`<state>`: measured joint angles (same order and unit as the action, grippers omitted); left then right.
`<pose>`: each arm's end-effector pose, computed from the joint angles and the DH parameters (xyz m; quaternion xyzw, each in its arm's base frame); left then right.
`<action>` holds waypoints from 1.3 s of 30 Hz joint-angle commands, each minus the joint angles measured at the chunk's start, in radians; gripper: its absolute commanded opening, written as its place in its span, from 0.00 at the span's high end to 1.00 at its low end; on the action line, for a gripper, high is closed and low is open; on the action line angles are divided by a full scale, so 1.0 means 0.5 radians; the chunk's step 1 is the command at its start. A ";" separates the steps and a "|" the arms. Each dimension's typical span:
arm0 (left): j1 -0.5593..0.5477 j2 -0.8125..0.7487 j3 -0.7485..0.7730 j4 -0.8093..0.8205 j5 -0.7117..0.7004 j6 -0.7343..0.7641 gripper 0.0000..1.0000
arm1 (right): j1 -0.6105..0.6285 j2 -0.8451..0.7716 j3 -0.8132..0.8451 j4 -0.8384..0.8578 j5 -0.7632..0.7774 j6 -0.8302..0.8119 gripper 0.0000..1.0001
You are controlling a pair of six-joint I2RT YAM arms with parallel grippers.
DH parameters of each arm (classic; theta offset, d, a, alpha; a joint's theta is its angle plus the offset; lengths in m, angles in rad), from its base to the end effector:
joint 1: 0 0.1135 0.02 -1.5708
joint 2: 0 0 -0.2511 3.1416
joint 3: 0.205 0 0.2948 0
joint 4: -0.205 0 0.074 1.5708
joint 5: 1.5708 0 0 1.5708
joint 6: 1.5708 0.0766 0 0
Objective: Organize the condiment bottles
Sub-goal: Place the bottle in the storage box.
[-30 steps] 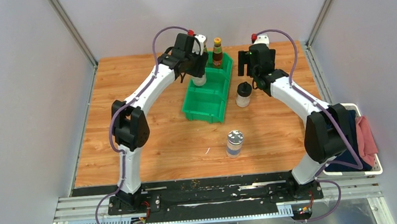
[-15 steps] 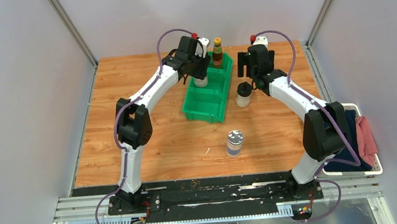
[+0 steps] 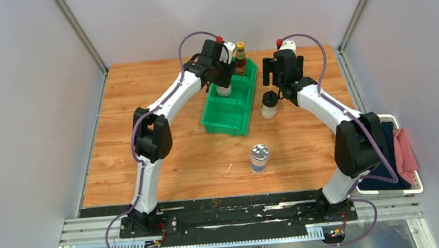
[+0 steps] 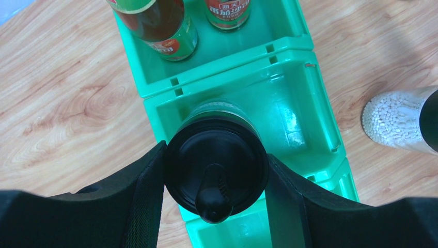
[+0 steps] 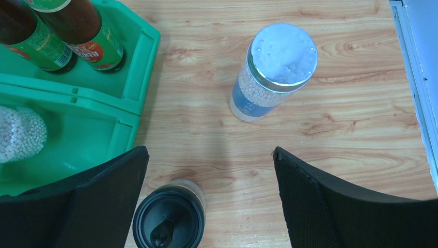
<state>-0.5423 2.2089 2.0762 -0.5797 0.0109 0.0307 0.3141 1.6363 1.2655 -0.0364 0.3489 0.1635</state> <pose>0.4943 -0.2988 0.2380 0.2591 0.8716 -0.1101 0.4013 0.4468 0.1176 0.2576 0.0332 0.8276 -0.0129 0.5601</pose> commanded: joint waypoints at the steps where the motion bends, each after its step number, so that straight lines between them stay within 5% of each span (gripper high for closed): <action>1: -0.026 0.045 0.150 -0.010 -0.080 0.046 1.00 | 0.013 0.034 0.080 0.021 0.052 -0.028 0.05; 39: -0.012 0.170 0.236 -0.082 -0.198 -0.051 1.00 | 0.013 0.090 0.086 0.020 0.042 -0.020 0.05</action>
<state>-0.5564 2.2845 2.1540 -0.6422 -0.0933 0.0158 0.3141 1.6642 1.2709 -0.0299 0.3519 0.1608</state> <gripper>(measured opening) 0.598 0.947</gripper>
